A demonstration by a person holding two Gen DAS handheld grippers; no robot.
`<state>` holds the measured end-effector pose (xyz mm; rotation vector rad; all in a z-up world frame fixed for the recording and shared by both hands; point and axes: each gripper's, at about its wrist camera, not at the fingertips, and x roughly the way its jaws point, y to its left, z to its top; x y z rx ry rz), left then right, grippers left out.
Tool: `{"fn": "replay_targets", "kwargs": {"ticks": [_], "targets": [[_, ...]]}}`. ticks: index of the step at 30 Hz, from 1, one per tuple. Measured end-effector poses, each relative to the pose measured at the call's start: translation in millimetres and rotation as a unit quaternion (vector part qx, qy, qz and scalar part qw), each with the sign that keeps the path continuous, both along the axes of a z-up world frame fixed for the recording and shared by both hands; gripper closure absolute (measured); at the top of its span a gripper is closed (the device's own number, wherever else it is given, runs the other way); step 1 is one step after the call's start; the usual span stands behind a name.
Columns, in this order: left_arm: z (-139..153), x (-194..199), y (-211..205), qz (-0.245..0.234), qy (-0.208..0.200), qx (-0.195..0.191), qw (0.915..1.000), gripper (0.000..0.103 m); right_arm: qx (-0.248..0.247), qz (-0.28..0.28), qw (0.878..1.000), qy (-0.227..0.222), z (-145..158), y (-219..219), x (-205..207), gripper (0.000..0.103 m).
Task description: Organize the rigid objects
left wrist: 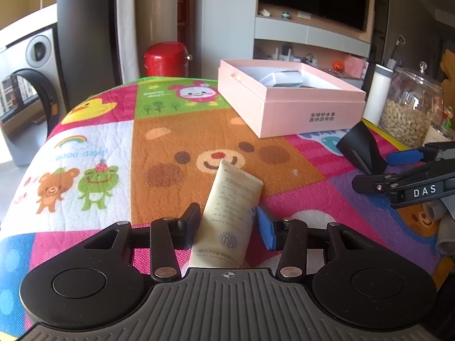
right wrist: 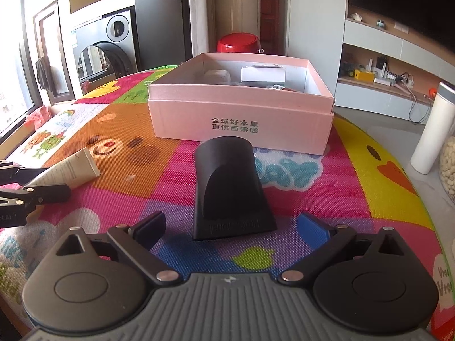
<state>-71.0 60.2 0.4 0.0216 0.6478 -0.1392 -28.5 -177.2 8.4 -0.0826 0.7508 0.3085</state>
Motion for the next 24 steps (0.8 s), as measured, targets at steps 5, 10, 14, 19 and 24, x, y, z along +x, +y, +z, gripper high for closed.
{"fn": "replay_targets", "kwargs": {"ticks": [5, 10, 14, 19, 24], "targets": [[2.0, -2.7, 2.1, -0.018, 0.012, 0.005, 0.9998, 0.055, -0.006, -0.002, 1.0, -0.001, 0.7, 1.4, -0.1, 0.006], [3.5, -1.7, 1.5, -0.03, 0.017, 0.016, 0.9993, 0.056, -0.048, 0.024, 0.998, -0.026, 8.3, 13.3, 5.2, 0.023], [3.3, -4.5, 1.1, -0.044, 0.003, 0.015, 0.9989, 0.074, -0.038, 0.031, 0.999, -0.007, 14.0, 14.1, 26.5, 0.051], [14.9, -18.7, -6.1, -0.074, -0.022, 0.008, 0.997, 0.077, -0.035, 0.052, 0.998, -0.008, 30.8, 7.6, 16.6, 0.053], [48.2, -12.3, -17.9, -0.108, -0.042, -0.025, 0.993, 0.078, -0.005, 0.051, 0.998, -0.035, 53.2, -9.2, -9.6, 0.057]]}}
